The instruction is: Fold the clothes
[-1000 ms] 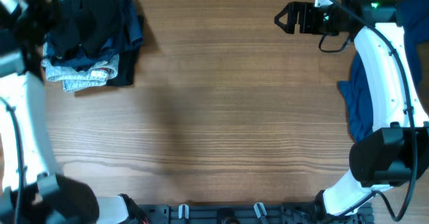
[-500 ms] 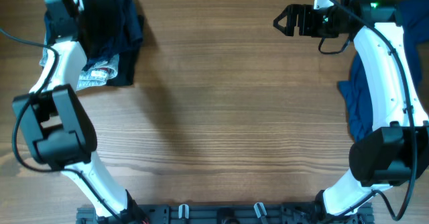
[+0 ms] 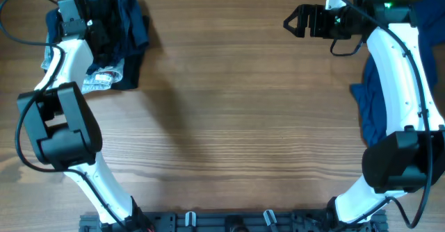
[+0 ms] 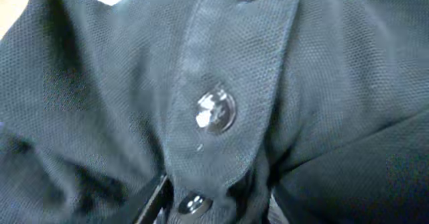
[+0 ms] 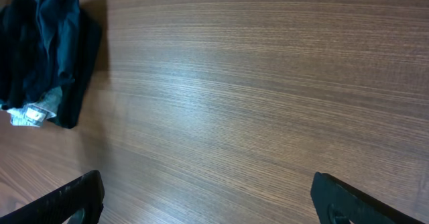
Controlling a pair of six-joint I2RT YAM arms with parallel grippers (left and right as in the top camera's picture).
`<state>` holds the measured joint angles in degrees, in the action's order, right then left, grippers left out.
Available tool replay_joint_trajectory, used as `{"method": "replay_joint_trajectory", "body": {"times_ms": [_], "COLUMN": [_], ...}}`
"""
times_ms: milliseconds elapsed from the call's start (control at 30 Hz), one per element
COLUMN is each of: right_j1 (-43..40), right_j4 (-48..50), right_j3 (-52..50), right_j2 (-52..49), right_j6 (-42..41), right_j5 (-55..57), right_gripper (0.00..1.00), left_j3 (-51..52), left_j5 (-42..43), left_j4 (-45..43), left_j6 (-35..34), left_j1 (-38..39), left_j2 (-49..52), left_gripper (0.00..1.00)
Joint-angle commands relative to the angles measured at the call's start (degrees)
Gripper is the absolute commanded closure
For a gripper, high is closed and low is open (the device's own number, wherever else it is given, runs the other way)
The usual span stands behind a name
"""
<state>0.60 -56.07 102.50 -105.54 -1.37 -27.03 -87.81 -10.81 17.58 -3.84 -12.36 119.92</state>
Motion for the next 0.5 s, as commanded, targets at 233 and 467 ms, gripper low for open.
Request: {"method": "replay_joint_trajectory", "body": {"times_ms": [233, 467], "right_j1": [0.3, 0.3], "right_j4": [1.7, 2.6], "right_j3": [-0.1, 6.3], "right_j2": [-1.1, 4.2], "right_j6": [1.4, 5.5], "right_j5": [-1.3, 6.8], "right_gripper": [0.01, 0.00], "left_j3": [2.5, 2.5], "left_j5": [-4.2, 6.8], "left_j4": [16.0, 23.8], "left_j6": [-2.7, -2.7], "left_j1": [-1.1, -1.1], "left_j2": [-24.1, -38.5], "left_gripper": [0.26, 0.00]}}
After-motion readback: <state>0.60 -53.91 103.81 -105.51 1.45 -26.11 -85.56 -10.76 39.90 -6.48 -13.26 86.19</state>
